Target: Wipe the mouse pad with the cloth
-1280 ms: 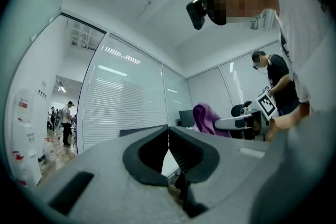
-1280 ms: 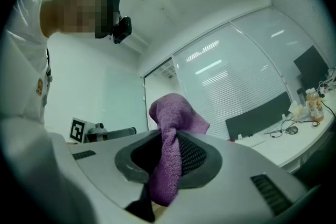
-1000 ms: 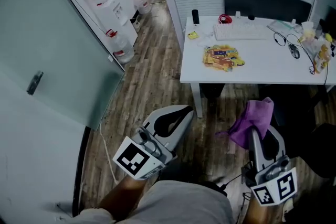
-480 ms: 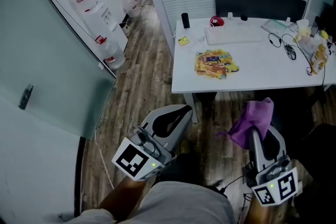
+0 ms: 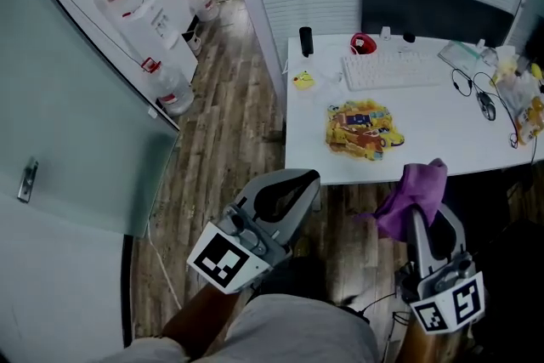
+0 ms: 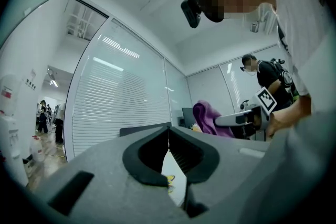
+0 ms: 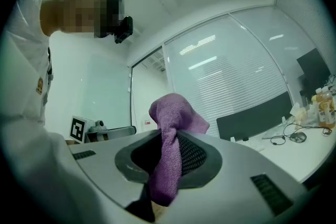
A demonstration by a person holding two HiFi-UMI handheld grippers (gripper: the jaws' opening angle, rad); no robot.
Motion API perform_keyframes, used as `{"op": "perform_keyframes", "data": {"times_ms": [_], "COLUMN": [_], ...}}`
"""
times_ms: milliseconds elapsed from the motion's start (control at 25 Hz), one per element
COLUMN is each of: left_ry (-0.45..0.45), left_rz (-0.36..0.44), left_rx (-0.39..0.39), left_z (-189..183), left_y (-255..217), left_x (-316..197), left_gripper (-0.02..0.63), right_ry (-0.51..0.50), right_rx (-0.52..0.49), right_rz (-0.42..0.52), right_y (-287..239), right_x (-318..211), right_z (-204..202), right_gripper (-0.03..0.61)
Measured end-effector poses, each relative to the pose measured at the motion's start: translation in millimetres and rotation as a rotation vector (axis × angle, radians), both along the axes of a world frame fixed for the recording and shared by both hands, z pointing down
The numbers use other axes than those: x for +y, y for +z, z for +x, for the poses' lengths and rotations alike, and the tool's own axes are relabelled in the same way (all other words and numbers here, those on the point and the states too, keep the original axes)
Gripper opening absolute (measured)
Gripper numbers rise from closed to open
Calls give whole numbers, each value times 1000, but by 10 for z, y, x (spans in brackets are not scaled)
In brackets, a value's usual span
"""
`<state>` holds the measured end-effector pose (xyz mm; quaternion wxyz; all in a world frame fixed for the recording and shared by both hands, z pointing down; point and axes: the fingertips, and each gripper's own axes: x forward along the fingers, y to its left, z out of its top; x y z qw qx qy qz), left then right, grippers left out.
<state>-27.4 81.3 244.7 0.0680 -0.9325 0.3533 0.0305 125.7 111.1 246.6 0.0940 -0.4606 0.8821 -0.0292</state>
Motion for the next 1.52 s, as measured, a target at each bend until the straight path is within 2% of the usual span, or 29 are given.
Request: {"op": "perform_keyframes", "data": {"times_ms": [480,720,1160,1320,1520], "left_ry": [59,103,161,186,189], "left_rz": [-55,-93,-185,-184,-252], "left_rx": [7,-16,-70,-140,-238], "left_z": [-472,-573,-377,-232,-47], "left_y": [204,388,809,1011,1323], "left_x": [-1137,-1586,-2074,-2177,-2260], "left_gripper": [15,15,15,15,15], "right_ry": [37,58,52,39,8], "right_rx": [56,74,142,193,245], "right_rz": [-52,-81,-141,-184,-272], "right_y": [71,181,377,522,782], "right_x": [-1124,-1567,-2049,-2232,-2441], "right_z": [-557,-734,-846,-844,-822], "right_gripper": [64,64,64,65,65]}}
